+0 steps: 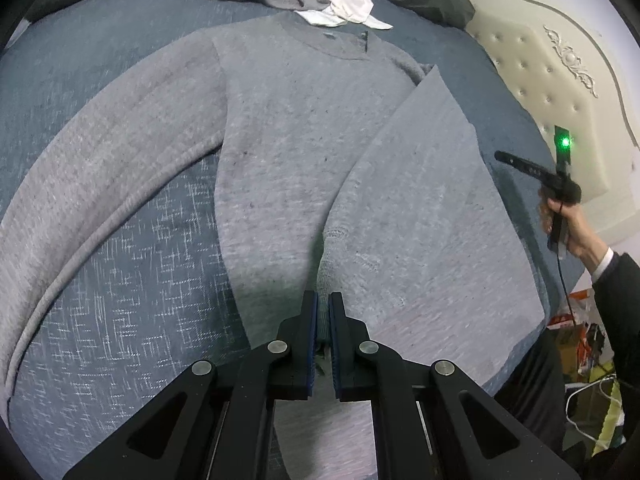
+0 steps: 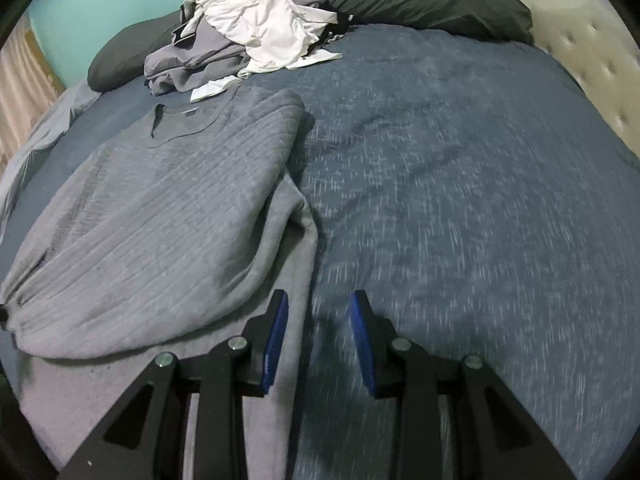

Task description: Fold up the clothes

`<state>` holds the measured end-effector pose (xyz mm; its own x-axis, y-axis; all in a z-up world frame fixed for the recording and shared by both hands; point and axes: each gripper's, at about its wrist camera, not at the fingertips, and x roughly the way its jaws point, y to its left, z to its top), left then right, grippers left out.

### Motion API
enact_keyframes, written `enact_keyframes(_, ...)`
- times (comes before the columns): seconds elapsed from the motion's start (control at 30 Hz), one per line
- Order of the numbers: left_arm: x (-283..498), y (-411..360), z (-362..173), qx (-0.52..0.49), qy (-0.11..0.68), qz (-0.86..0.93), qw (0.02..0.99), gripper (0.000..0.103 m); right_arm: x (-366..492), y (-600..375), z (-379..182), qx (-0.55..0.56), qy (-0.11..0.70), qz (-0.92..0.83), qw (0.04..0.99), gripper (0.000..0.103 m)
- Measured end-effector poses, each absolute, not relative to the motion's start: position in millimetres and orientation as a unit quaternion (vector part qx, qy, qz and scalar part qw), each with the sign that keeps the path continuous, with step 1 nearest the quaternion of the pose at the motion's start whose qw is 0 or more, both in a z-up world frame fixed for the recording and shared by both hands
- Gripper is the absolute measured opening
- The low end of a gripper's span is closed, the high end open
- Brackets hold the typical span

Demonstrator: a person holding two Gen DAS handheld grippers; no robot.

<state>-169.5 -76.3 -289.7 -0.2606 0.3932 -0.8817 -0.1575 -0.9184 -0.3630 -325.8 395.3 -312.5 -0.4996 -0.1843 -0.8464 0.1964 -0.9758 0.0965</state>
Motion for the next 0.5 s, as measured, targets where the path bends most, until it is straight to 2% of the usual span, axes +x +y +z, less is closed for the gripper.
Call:
enact_keyframes(0.47, -157, -75, -302, -0.596, -0.113, 0.773, 0.186, 0.006, -375, 374, -332, 0.477, 0.057, -0.866, 0.138, 0.032)
enact_keyframes(0.5, -156, -74, -303, -0.597, -0.112, 0.772, 0.185, 0.006, -377, 373, -332, 0.473, 0.056, -0.868, 0.141, 0.025)
